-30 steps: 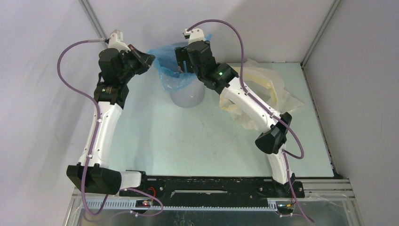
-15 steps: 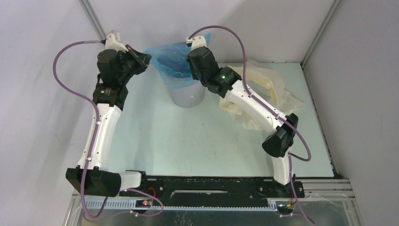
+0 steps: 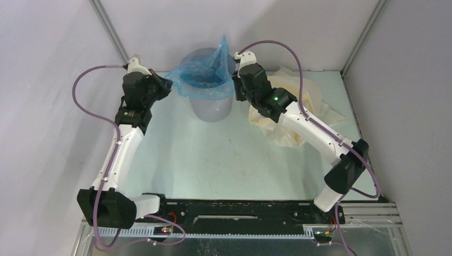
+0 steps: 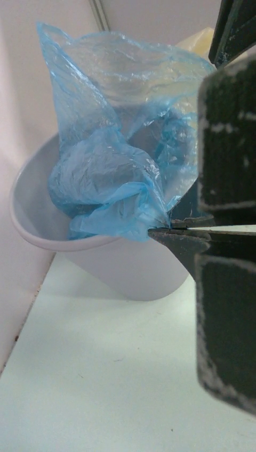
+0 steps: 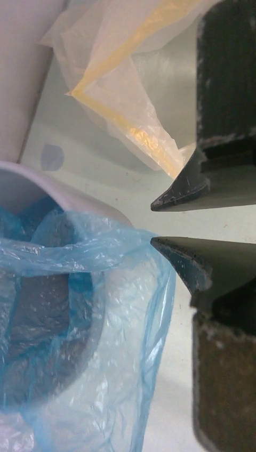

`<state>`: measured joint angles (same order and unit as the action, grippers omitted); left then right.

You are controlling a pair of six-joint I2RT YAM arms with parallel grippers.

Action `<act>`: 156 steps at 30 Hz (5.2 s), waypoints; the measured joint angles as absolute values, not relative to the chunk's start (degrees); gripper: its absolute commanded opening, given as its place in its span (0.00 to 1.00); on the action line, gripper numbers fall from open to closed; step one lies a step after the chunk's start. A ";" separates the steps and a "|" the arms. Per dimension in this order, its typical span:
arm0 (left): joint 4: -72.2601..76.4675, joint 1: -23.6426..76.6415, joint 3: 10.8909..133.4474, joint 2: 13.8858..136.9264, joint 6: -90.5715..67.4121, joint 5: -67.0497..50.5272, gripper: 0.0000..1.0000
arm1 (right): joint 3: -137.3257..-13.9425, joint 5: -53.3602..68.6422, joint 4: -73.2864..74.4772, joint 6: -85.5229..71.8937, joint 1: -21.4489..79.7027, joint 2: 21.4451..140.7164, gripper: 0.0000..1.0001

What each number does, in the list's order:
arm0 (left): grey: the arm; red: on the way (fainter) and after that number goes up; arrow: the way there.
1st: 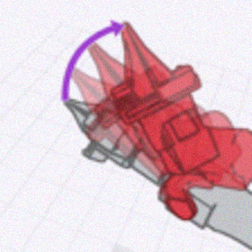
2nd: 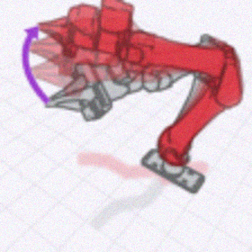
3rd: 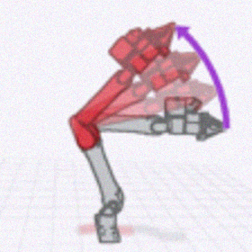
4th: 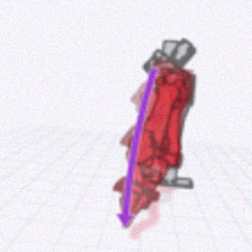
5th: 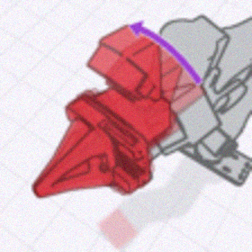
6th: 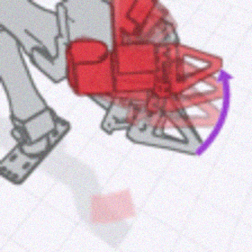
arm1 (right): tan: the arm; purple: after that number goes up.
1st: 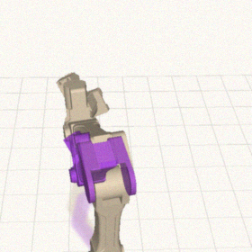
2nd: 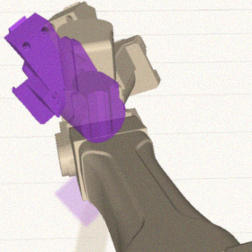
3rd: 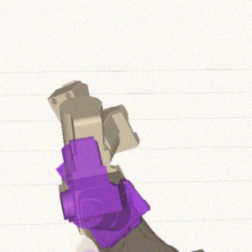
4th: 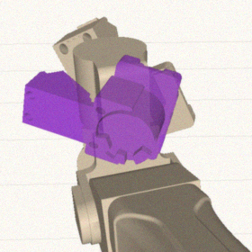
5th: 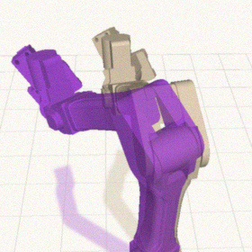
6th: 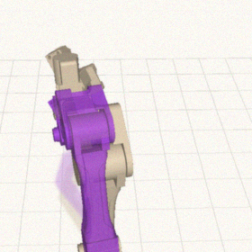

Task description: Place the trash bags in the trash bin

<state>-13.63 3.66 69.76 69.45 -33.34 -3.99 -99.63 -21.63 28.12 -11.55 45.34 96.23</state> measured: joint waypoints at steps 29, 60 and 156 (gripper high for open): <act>-2.35 3.66 55.92 62.74 -36.14 -2.22 0.00 | -104.79 -12.58 24.36 -13.28 45.12 96.07 0.62; -0.16 3.66 52.16 62.24 -37.54 -3.16 0.00 | -119.11 -36.82 31.14 -3.60 51.07 112.27 0.35; 8.80 1.93 61.47 85.34 -37.12 -9.87 0.00 | -112.73 2.90 28.36 -23.70 31.14 106.80 0.65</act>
<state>8.80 1.93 61.47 85.34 -37.12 -9.87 -112.73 2.90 28.36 -23.70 31.14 106.80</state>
